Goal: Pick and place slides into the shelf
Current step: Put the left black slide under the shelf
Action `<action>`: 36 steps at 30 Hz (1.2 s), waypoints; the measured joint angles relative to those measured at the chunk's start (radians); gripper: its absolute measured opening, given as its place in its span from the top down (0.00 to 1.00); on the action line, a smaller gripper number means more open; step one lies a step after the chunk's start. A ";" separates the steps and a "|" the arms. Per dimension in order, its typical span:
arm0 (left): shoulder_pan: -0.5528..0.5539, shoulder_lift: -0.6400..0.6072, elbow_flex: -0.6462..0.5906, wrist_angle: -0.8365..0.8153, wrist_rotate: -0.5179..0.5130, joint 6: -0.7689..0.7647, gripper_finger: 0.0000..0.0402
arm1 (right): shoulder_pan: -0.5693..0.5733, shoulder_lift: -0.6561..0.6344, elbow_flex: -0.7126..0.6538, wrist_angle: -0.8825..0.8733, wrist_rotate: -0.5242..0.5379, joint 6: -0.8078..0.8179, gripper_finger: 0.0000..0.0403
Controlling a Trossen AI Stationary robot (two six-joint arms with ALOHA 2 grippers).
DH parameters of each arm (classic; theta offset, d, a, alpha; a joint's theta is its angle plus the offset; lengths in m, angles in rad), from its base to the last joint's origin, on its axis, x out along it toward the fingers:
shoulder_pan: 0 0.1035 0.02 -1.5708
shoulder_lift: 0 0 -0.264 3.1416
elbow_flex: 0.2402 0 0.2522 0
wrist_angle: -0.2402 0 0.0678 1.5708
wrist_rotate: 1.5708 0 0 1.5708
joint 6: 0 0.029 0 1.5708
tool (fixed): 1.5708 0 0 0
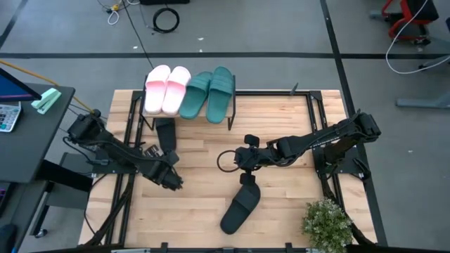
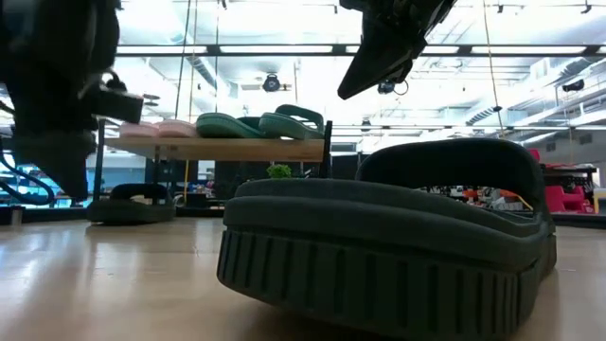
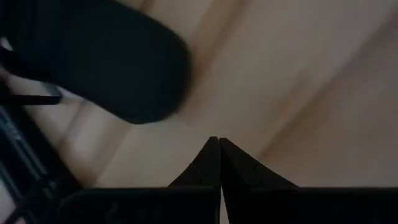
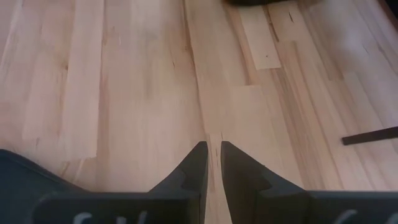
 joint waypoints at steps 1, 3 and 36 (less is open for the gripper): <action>0.011 0.007 -0.012 0.010 -0.009 0.000 0.99 | 0.000 0.000 0.000 0.004 0.000 0.000 0.87; 0.036 0.015 -0.044 0.044 -0.014 0.000 0.99 | 0.000 0.000 0.000 0.005 0.000 0.000 0.87; 0.534 0.012 -0.176 0.325 -0.108 0.324 1.00 | 0.000 0.000 0.000 0.009 0.000 0.001 0.87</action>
